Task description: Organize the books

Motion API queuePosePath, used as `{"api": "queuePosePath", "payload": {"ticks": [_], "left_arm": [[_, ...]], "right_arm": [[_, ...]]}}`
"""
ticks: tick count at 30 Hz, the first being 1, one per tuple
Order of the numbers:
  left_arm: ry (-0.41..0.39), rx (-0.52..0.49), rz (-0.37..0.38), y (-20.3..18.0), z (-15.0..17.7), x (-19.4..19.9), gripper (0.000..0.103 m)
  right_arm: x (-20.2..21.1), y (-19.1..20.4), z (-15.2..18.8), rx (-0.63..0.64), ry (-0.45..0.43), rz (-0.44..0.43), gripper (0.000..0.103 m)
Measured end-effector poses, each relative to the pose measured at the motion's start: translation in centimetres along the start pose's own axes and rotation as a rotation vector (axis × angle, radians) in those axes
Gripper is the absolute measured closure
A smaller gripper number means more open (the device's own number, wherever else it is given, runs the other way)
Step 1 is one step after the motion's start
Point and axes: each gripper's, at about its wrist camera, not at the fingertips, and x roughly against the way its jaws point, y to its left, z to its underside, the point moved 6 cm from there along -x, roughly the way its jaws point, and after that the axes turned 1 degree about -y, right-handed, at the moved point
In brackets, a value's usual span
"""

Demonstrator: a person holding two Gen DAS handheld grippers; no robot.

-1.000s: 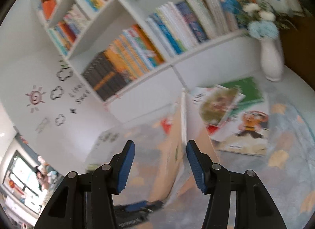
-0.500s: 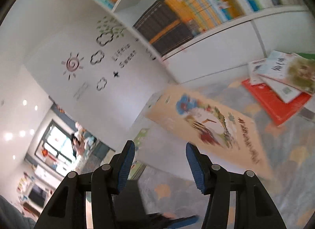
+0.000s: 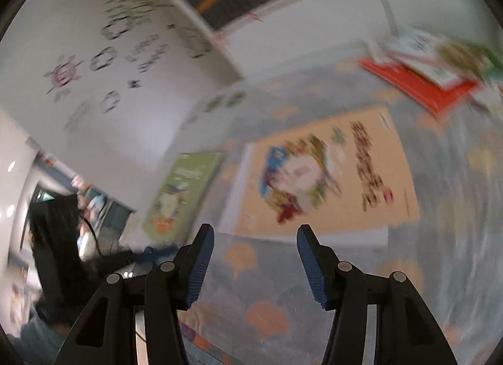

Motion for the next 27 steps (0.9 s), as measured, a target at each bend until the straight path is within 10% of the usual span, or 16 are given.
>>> {"api": "queuePosePath", "payload": {"ticks": [11, 21, 27], "left_arm": [[0.021, -0.251, 0.089, 2.6, -7.4, -8.5, 0.051], [0.090, -0.427, 0.085, 1.3, -10.3, -13.8, 0.051], [0.176, -0.352, 0.137, 3.7, -12.7, -15.9, 0.039]], "right_arm": [[-2.3, -1.6, 5.5, -0.377, -0.162, 0.096, 0.038], [-4.8, -0.5, 5.6, -0.425, -0.227, 0.143, 0.030], [-5.9, 0.3, 5.1, -0.425, -0.270, 0.152, 0.023]]}}
